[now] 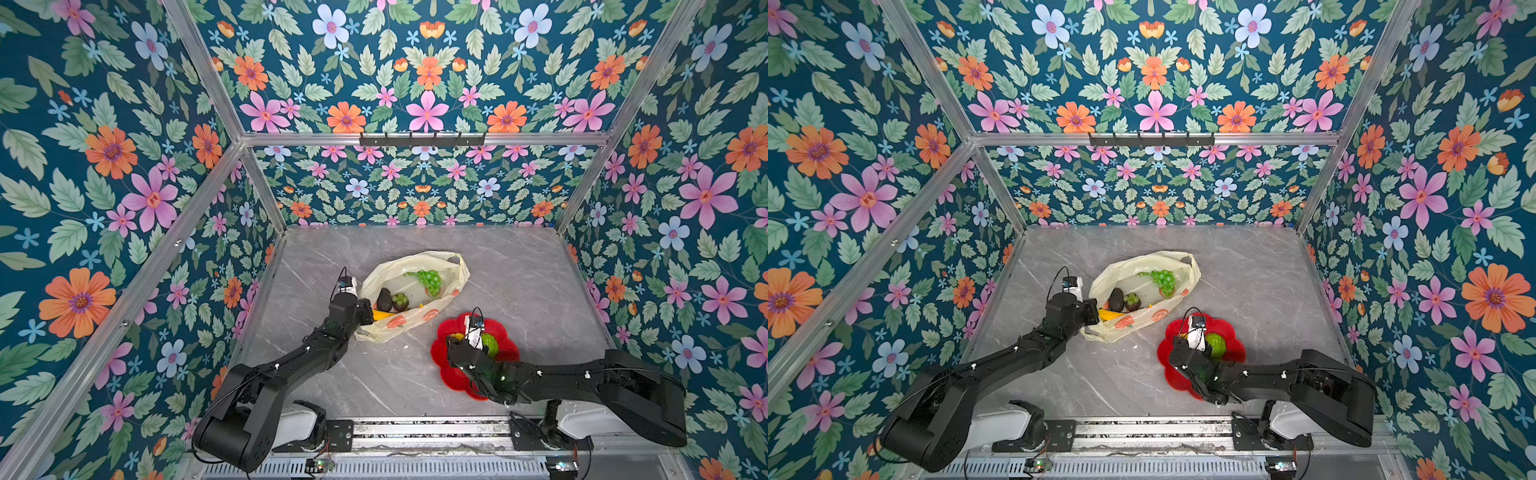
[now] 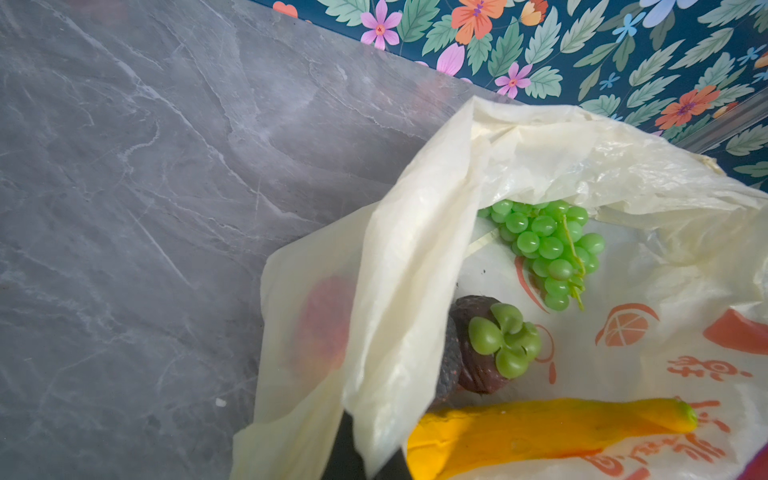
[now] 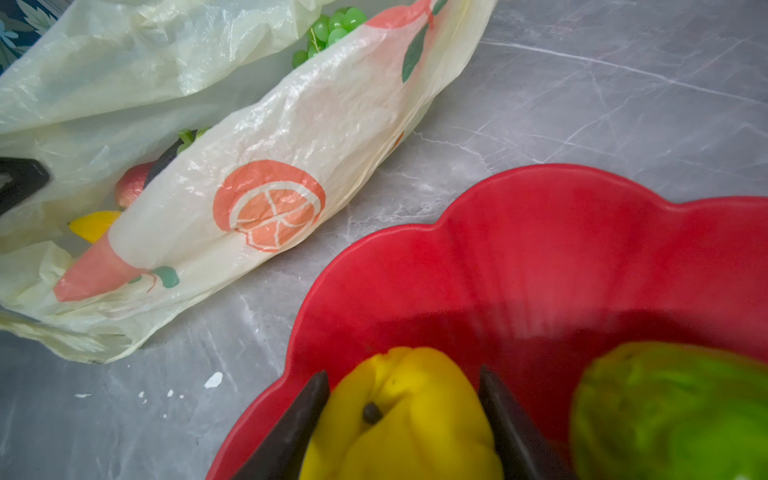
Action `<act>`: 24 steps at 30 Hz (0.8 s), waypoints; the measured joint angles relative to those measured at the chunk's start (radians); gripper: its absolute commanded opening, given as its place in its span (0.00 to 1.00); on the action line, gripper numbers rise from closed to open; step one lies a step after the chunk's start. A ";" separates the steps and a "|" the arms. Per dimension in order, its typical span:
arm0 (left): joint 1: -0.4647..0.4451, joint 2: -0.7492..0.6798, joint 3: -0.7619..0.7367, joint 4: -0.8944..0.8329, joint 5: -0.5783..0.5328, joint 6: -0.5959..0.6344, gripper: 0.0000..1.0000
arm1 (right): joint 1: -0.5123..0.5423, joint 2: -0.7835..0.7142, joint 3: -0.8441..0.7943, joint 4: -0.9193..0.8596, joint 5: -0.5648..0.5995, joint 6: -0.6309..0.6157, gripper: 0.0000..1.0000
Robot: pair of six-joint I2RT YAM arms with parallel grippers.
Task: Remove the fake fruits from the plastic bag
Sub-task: 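Lower the yellow fruit into the red bowl and open the right gripper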
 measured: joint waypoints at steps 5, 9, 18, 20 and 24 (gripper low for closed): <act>0.000 0.000 0.000 0.000 0.001 0.000 0.00 | 0.000 0.037 -0.037 0.100 0.017 -0.002 0.62; 0.000 0.000 0.000 0.000 0.002 0.002 0.00 | 0.000 0.032 -0.056 0.133 0.018 -0.003 0.75; 0.000 0.005 0.000 0.000 0.008 0.003 0.00 | 0.009 -0.029 -0.099 0.142 0.023 0.006 0.78; 0.000 0.008 0.000 0.000 0.008 0.003 0.00 | 0.011 -0.042 -0.100 0.135 0.031 0.008 0.78; 0.000 0.016 0.000 0.001 0.008 0.003 0.00 | 0.013 -0.065 -0.100 0.109 0.037 0.015 0.79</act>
